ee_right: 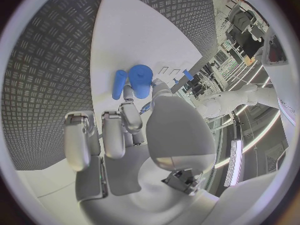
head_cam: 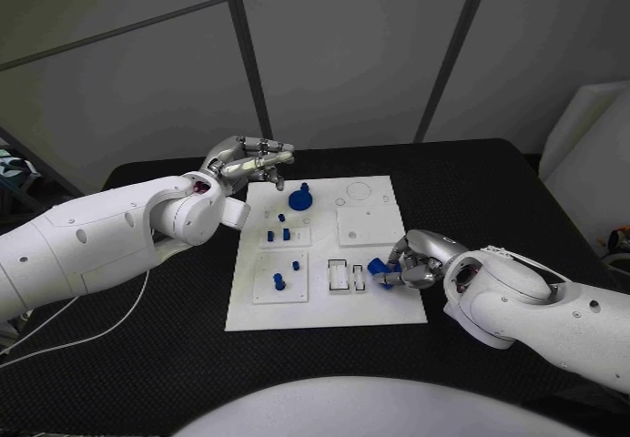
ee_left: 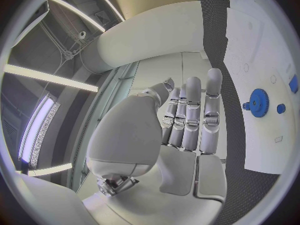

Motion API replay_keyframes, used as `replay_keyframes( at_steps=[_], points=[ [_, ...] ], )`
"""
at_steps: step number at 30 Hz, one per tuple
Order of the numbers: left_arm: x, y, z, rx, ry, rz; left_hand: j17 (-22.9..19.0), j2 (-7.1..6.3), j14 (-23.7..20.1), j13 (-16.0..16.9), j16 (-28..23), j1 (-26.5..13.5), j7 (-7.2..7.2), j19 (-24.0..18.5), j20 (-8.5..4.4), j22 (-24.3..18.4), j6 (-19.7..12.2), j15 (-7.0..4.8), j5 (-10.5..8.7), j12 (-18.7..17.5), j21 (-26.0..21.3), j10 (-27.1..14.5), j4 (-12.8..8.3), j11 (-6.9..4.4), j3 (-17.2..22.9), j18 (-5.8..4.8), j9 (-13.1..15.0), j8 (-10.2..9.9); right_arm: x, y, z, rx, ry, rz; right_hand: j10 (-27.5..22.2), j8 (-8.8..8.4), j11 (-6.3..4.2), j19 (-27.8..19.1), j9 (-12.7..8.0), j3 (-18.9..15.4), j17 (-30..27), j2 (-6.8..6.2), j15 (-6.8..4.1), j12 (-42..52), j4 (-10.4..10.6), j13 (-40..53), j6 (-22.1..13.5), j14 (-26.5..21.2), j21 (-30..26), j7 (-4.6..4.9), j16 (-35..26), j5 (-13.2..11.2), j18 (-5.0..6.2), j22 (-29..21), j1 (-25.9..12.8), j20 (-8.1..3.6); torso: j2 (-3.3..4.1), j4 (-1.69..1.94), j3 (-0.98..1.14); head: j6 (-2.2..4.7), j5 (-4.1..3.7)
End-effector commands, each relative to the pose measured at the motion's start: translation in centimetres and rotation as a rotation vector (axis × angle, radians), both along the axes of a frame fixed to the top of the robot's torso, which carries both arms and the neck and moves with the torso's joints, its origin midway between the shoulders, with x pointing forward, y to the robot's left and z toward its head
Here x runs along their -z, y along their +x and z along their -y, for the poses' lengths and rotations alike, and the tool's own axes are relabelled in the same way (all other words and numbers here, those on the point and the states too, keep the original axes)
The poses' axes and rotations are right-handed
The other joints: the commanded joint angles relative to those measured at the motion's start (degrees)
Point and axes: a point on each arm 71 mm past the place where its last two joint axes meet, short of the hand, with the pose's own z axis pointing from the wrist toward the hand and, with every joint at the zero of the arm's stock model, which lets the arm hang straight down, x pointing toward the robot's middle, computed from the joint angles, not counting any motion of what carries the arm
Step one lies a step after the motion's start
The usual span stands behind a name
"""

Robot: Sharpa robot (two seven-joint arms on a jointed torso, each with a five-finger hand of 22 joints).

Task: Assemble the parts on the task board

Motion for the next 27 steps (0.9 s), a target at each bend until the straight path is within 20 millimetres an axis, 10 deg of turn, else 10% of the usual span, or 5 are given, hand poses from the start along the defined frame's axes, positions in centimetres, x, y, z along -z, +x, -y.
replay_keyframes(
  at_steps=[1, 27],
  points=[
    [-0.2, 0.0, 0.1, 0.011, -0.009, 0.006, 0.0, 0.11, -0.3, 0.1, -0.2, -0.2, 0.03, -0.4, 0.09, 0.0, -0.5, 0.06, 0.19, 0.2, -0.2, -0.3, 0.0, -0.08, -0.2, 2.79, 0.0, 0.4, 0.4, -0.1, -0.1, -0.015, -0.035, -0.031, 0.0, 0.20, 0.05, 6.0, 0.1, -0.4, 4.8, 0.08, -0.34, 0.2, 0.1, 0.0, -0.2, 4.2, 0.4, -0.33, 0.4, 0.0, -0.86, 15.1, 0.4, -0.08, -0.02, 0.03, -0.03, -0.21, -0.16],
    [-0.2, 0.0, 0.1, 0.012, -0.008, 0.003, -0.1, 0.12, -0.4, 0.1, -0.2, -0.3, 0.04, -0.4, 0.10, -0.1, -0.5, 0.06, 0.18, 0.3, -0.3, -0.4, 0.0, -0.08, -0.3, 2.79, 0.0, 0.4, -0.7, -0.7, -0.8, 0.031, 0.078, 0.057, 2.0, 3.06, -0.84, 6.0, 2.0, -1.2, 6.5, 4.13, -1.03, 2.2, -0.1, 3.7, 1.0, 4.5, 0.4, -1.35, 1.3, 5.0, -0.86, 15.1, 3.2, -0.65, -0.07, -0.15, -0.03, 0.06, 0.17]
  ],
)
